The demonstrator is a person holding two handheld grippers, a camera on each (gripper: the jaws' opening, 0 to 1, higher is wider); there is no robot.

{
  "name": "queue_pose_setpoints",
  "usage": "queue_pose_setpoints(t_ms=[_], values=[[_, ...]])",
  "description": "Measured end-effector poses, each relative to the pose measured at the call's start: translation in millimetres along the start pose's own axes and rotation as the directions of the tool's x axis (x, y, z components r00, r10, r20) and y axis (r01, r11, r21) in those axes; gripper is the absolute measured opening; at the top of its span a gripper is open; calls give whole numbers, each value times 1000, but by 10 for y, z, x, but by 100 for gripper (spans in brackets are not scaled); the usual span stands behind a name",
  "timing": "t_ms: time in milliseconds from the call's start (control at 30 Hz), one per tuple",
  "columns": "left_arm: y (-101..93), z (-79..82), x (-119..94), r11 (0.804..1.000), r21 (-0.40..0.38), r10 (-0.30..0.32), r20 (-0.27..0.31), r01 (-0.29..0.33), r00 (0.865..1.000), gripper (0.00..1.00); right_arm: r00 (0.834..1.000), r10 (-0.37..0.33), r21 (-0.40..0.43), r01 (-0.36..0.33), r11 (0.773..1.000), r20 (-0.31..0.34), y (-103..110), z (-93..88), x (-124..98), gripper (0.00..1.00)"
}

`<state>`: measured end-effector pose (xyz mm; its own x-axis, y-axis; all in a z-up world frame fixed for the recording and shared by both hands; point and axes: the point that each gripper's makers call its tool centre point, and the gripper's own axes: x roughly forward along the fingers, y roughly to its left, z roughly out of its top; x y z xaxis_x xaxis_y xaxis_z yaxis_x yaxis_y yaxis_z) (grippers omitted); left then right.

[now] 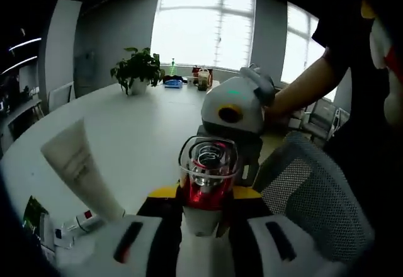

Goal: Arrange the skincare products in the storage area until every visible bottle or jar stands upright without overlapping.

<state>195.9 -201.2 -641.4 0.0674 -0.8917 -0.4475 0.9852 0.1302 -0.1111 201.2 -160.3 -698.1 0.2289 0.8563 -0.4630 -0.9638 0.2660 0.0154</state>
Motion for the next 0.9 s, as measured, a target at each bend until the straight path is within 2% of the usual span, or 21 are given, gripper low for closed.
queue_pose_setpoints(t_ms=[267,633,900], values=[[46,-64,74,1000,1,6,-21,-6,1000,23,1000,8,2,-8,1000,-14,-30,-82,26,31],[91,-53,107,1000,-9,5,2,-4,1000,23,1000,15,6,-15,1000,-3,-86,-81,27,31],[103,-52,113,999,-54,9,31,-7,999,24,999,36,4,-36,999,-8,-76,-73,28,30]])
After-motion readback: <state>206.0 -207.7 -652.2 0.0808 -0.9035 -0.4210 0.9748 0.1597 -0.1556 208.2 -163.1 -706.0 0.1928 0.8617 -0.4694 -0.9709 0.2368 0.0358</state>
